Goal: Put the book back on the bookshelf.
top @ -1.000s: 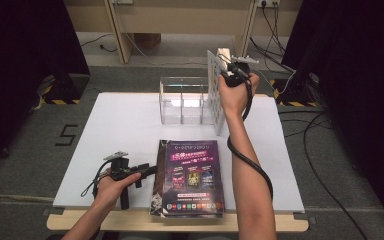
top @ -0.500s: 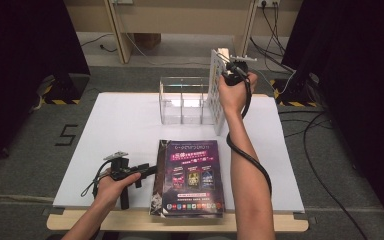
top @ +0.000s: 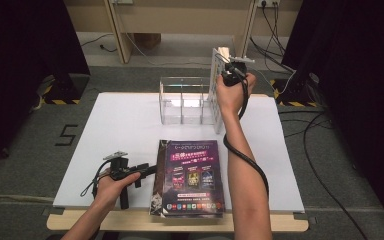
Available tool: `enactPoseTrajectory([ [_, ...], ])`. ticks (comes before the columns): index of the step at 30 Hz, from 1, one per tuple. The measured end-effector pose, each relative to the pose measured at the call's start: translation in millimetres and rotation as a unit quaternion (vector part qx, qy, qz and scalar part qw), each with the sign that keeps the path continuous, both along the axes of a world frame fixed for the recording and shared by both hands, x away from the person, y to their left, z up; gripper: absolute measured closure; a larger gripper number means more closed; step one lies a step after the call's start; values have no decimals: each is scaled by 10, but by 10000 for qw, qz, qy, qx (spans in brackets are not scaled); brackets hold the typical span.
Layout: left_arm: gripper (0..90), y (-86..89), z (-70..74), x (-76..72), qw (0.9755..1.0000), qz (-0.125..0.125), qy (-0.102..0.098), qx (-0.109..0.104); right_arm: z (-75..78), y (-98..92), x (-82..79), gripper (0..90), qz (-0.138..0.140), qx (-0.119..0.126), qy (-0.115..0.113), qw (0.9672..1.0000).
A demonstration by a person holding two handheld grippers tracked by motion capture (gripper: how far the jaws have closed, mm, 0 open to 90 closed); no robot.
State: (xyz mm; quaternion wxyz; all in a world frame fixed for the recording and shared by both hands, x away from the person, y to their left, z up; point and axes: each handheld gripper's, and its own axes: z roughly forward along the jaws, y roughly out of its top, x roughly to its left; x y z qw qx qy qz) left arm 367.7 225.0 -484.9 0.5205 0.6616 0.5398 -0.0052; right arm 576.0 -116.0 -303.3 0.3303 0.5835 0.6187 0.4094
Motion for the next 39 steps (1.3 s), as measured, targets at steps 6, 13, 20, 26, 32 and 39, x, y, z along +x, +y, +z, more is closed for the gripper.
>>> enactPoseTrajectory([
  [6,455,-12,-4,-1,10000,-10,7,-17,32,11,-24,673,40,-50,-226,9997],
  [13,455,-20,5,-7,10000,-20,-18,6,53,0,-87,648,92,-63,-291,9995],
  [20,456,-30,5,-11,10000,-58,-10,15,27,-6,-140,642,119,-89,-290,9995],
  [26,456,-34,5,-15,10000,-50,-14,21,19,-16,-199,636,146,-48,-334,9993],
  [32,454,-44,16,-21,10000,-49,-52,63,20,-34,-273,635,173,39,-378,9991],
  [39,454,-56,17,-26,9999,-65,-57,65,41,-53,-364,624,196,98,-400,9990],
])
